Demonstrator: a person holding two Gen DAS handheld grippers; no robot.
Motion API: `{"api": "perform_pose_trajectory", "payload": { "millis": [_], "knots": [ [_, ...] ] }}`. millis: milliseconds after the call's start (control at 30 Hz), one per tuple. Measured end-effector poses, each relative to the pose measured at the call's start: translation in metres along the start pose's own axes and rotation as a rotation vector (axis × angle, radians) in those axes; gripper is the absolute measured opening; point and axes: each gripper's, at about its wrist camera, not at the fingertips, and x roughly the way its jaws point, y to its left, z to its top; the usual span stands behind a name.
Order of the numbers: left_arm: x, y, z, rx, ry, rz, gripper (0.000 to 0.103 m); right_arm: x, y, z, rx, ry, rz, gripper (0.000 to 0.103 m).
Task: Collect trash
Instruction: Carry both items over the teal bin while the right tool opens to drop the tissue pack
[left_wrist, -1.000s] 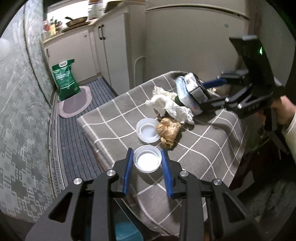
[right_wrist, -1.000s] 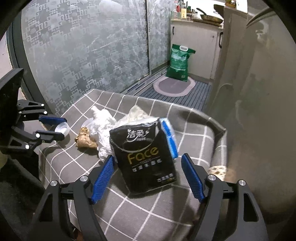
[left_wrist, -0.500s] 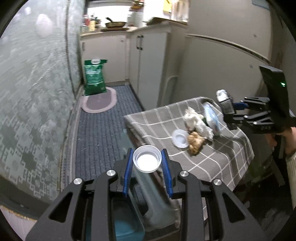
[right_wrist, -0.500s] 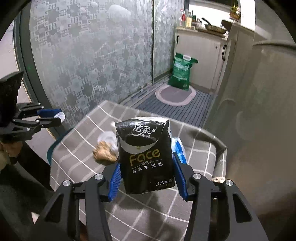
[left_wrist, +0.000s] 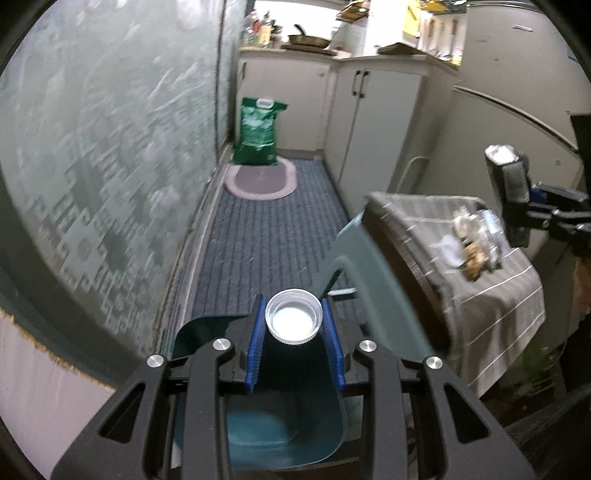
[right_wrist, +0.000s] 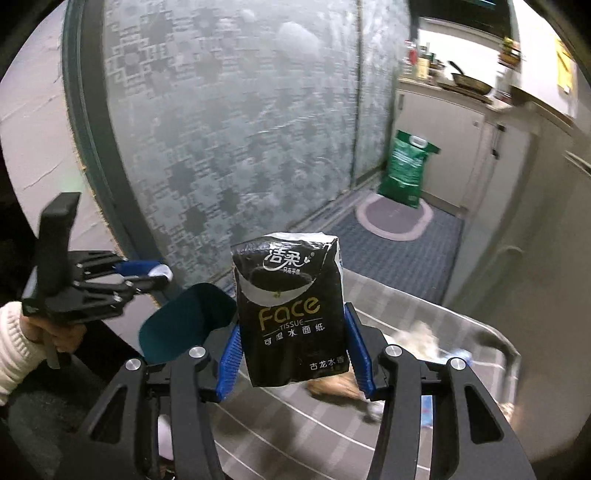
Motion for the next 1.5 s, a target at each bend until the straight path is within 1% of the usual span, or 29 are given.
{"api": "perform_pose_trajectory", "payload": {
  "millis": [200,400,533,733,867,933,1000,1033,1233,1500],
  "knots": [
    [0.003,0.026,-0.018,-0.02,0.038,0.032,0.032,0.035,0.047,0.014,-0.068,0.047,0.056,0.051],
    [-0.002,0.045,-0.03,-0.036,0.054,0.044,0.032,0.064,0.081,0.023,-0.118,0.086,0.101,0.051],
    [-0.007,0.058,-0.036,-0.056,0.057,0.054,0.032,0.09,0.104,0.024,-0.148,0.137,0.12,0.051],
    [-0.021,0.072,-0.038,-0.082,0.047,0.06,0.032,0.134,0.137,0.018,-0.209,0.242,0.121,0.051],
    [-0.037,0.076,-0.038,-0.086,0.02,0.063,0.032,0.153,0.152,0.012,-0.238,0.281,0.122,0.051],
    [-0.042,0.08,-0.037,-0.095,0.013,0.063,0.032,0.162,0.161,0.008,-0.258,0.307,0.127,0.054],
    [-0.045,0.083,-0.037,-0.101,0.008,0.063,0.032,0.167,0.165,0.005,-0.265,0.318,0.13,0.065],
    [-0.046,0.085,-0.037,-0.103,0.007,0.063,0.032,0.168,0.166,0.004,-0.264,0.322,0.133,0.066],
    [-0.042,0.087,-0.038,-0.102,0.022,0.068,0.032,0.166,0.158,0.005,-0.219,0.311,0.145,0.07],
    [-0.026,0.075,-0.039,-0.064,0.058,0.059,0.032,0.149,0.139,0.013,-0.174,0.266,0.117,0.07]
  ]
}}
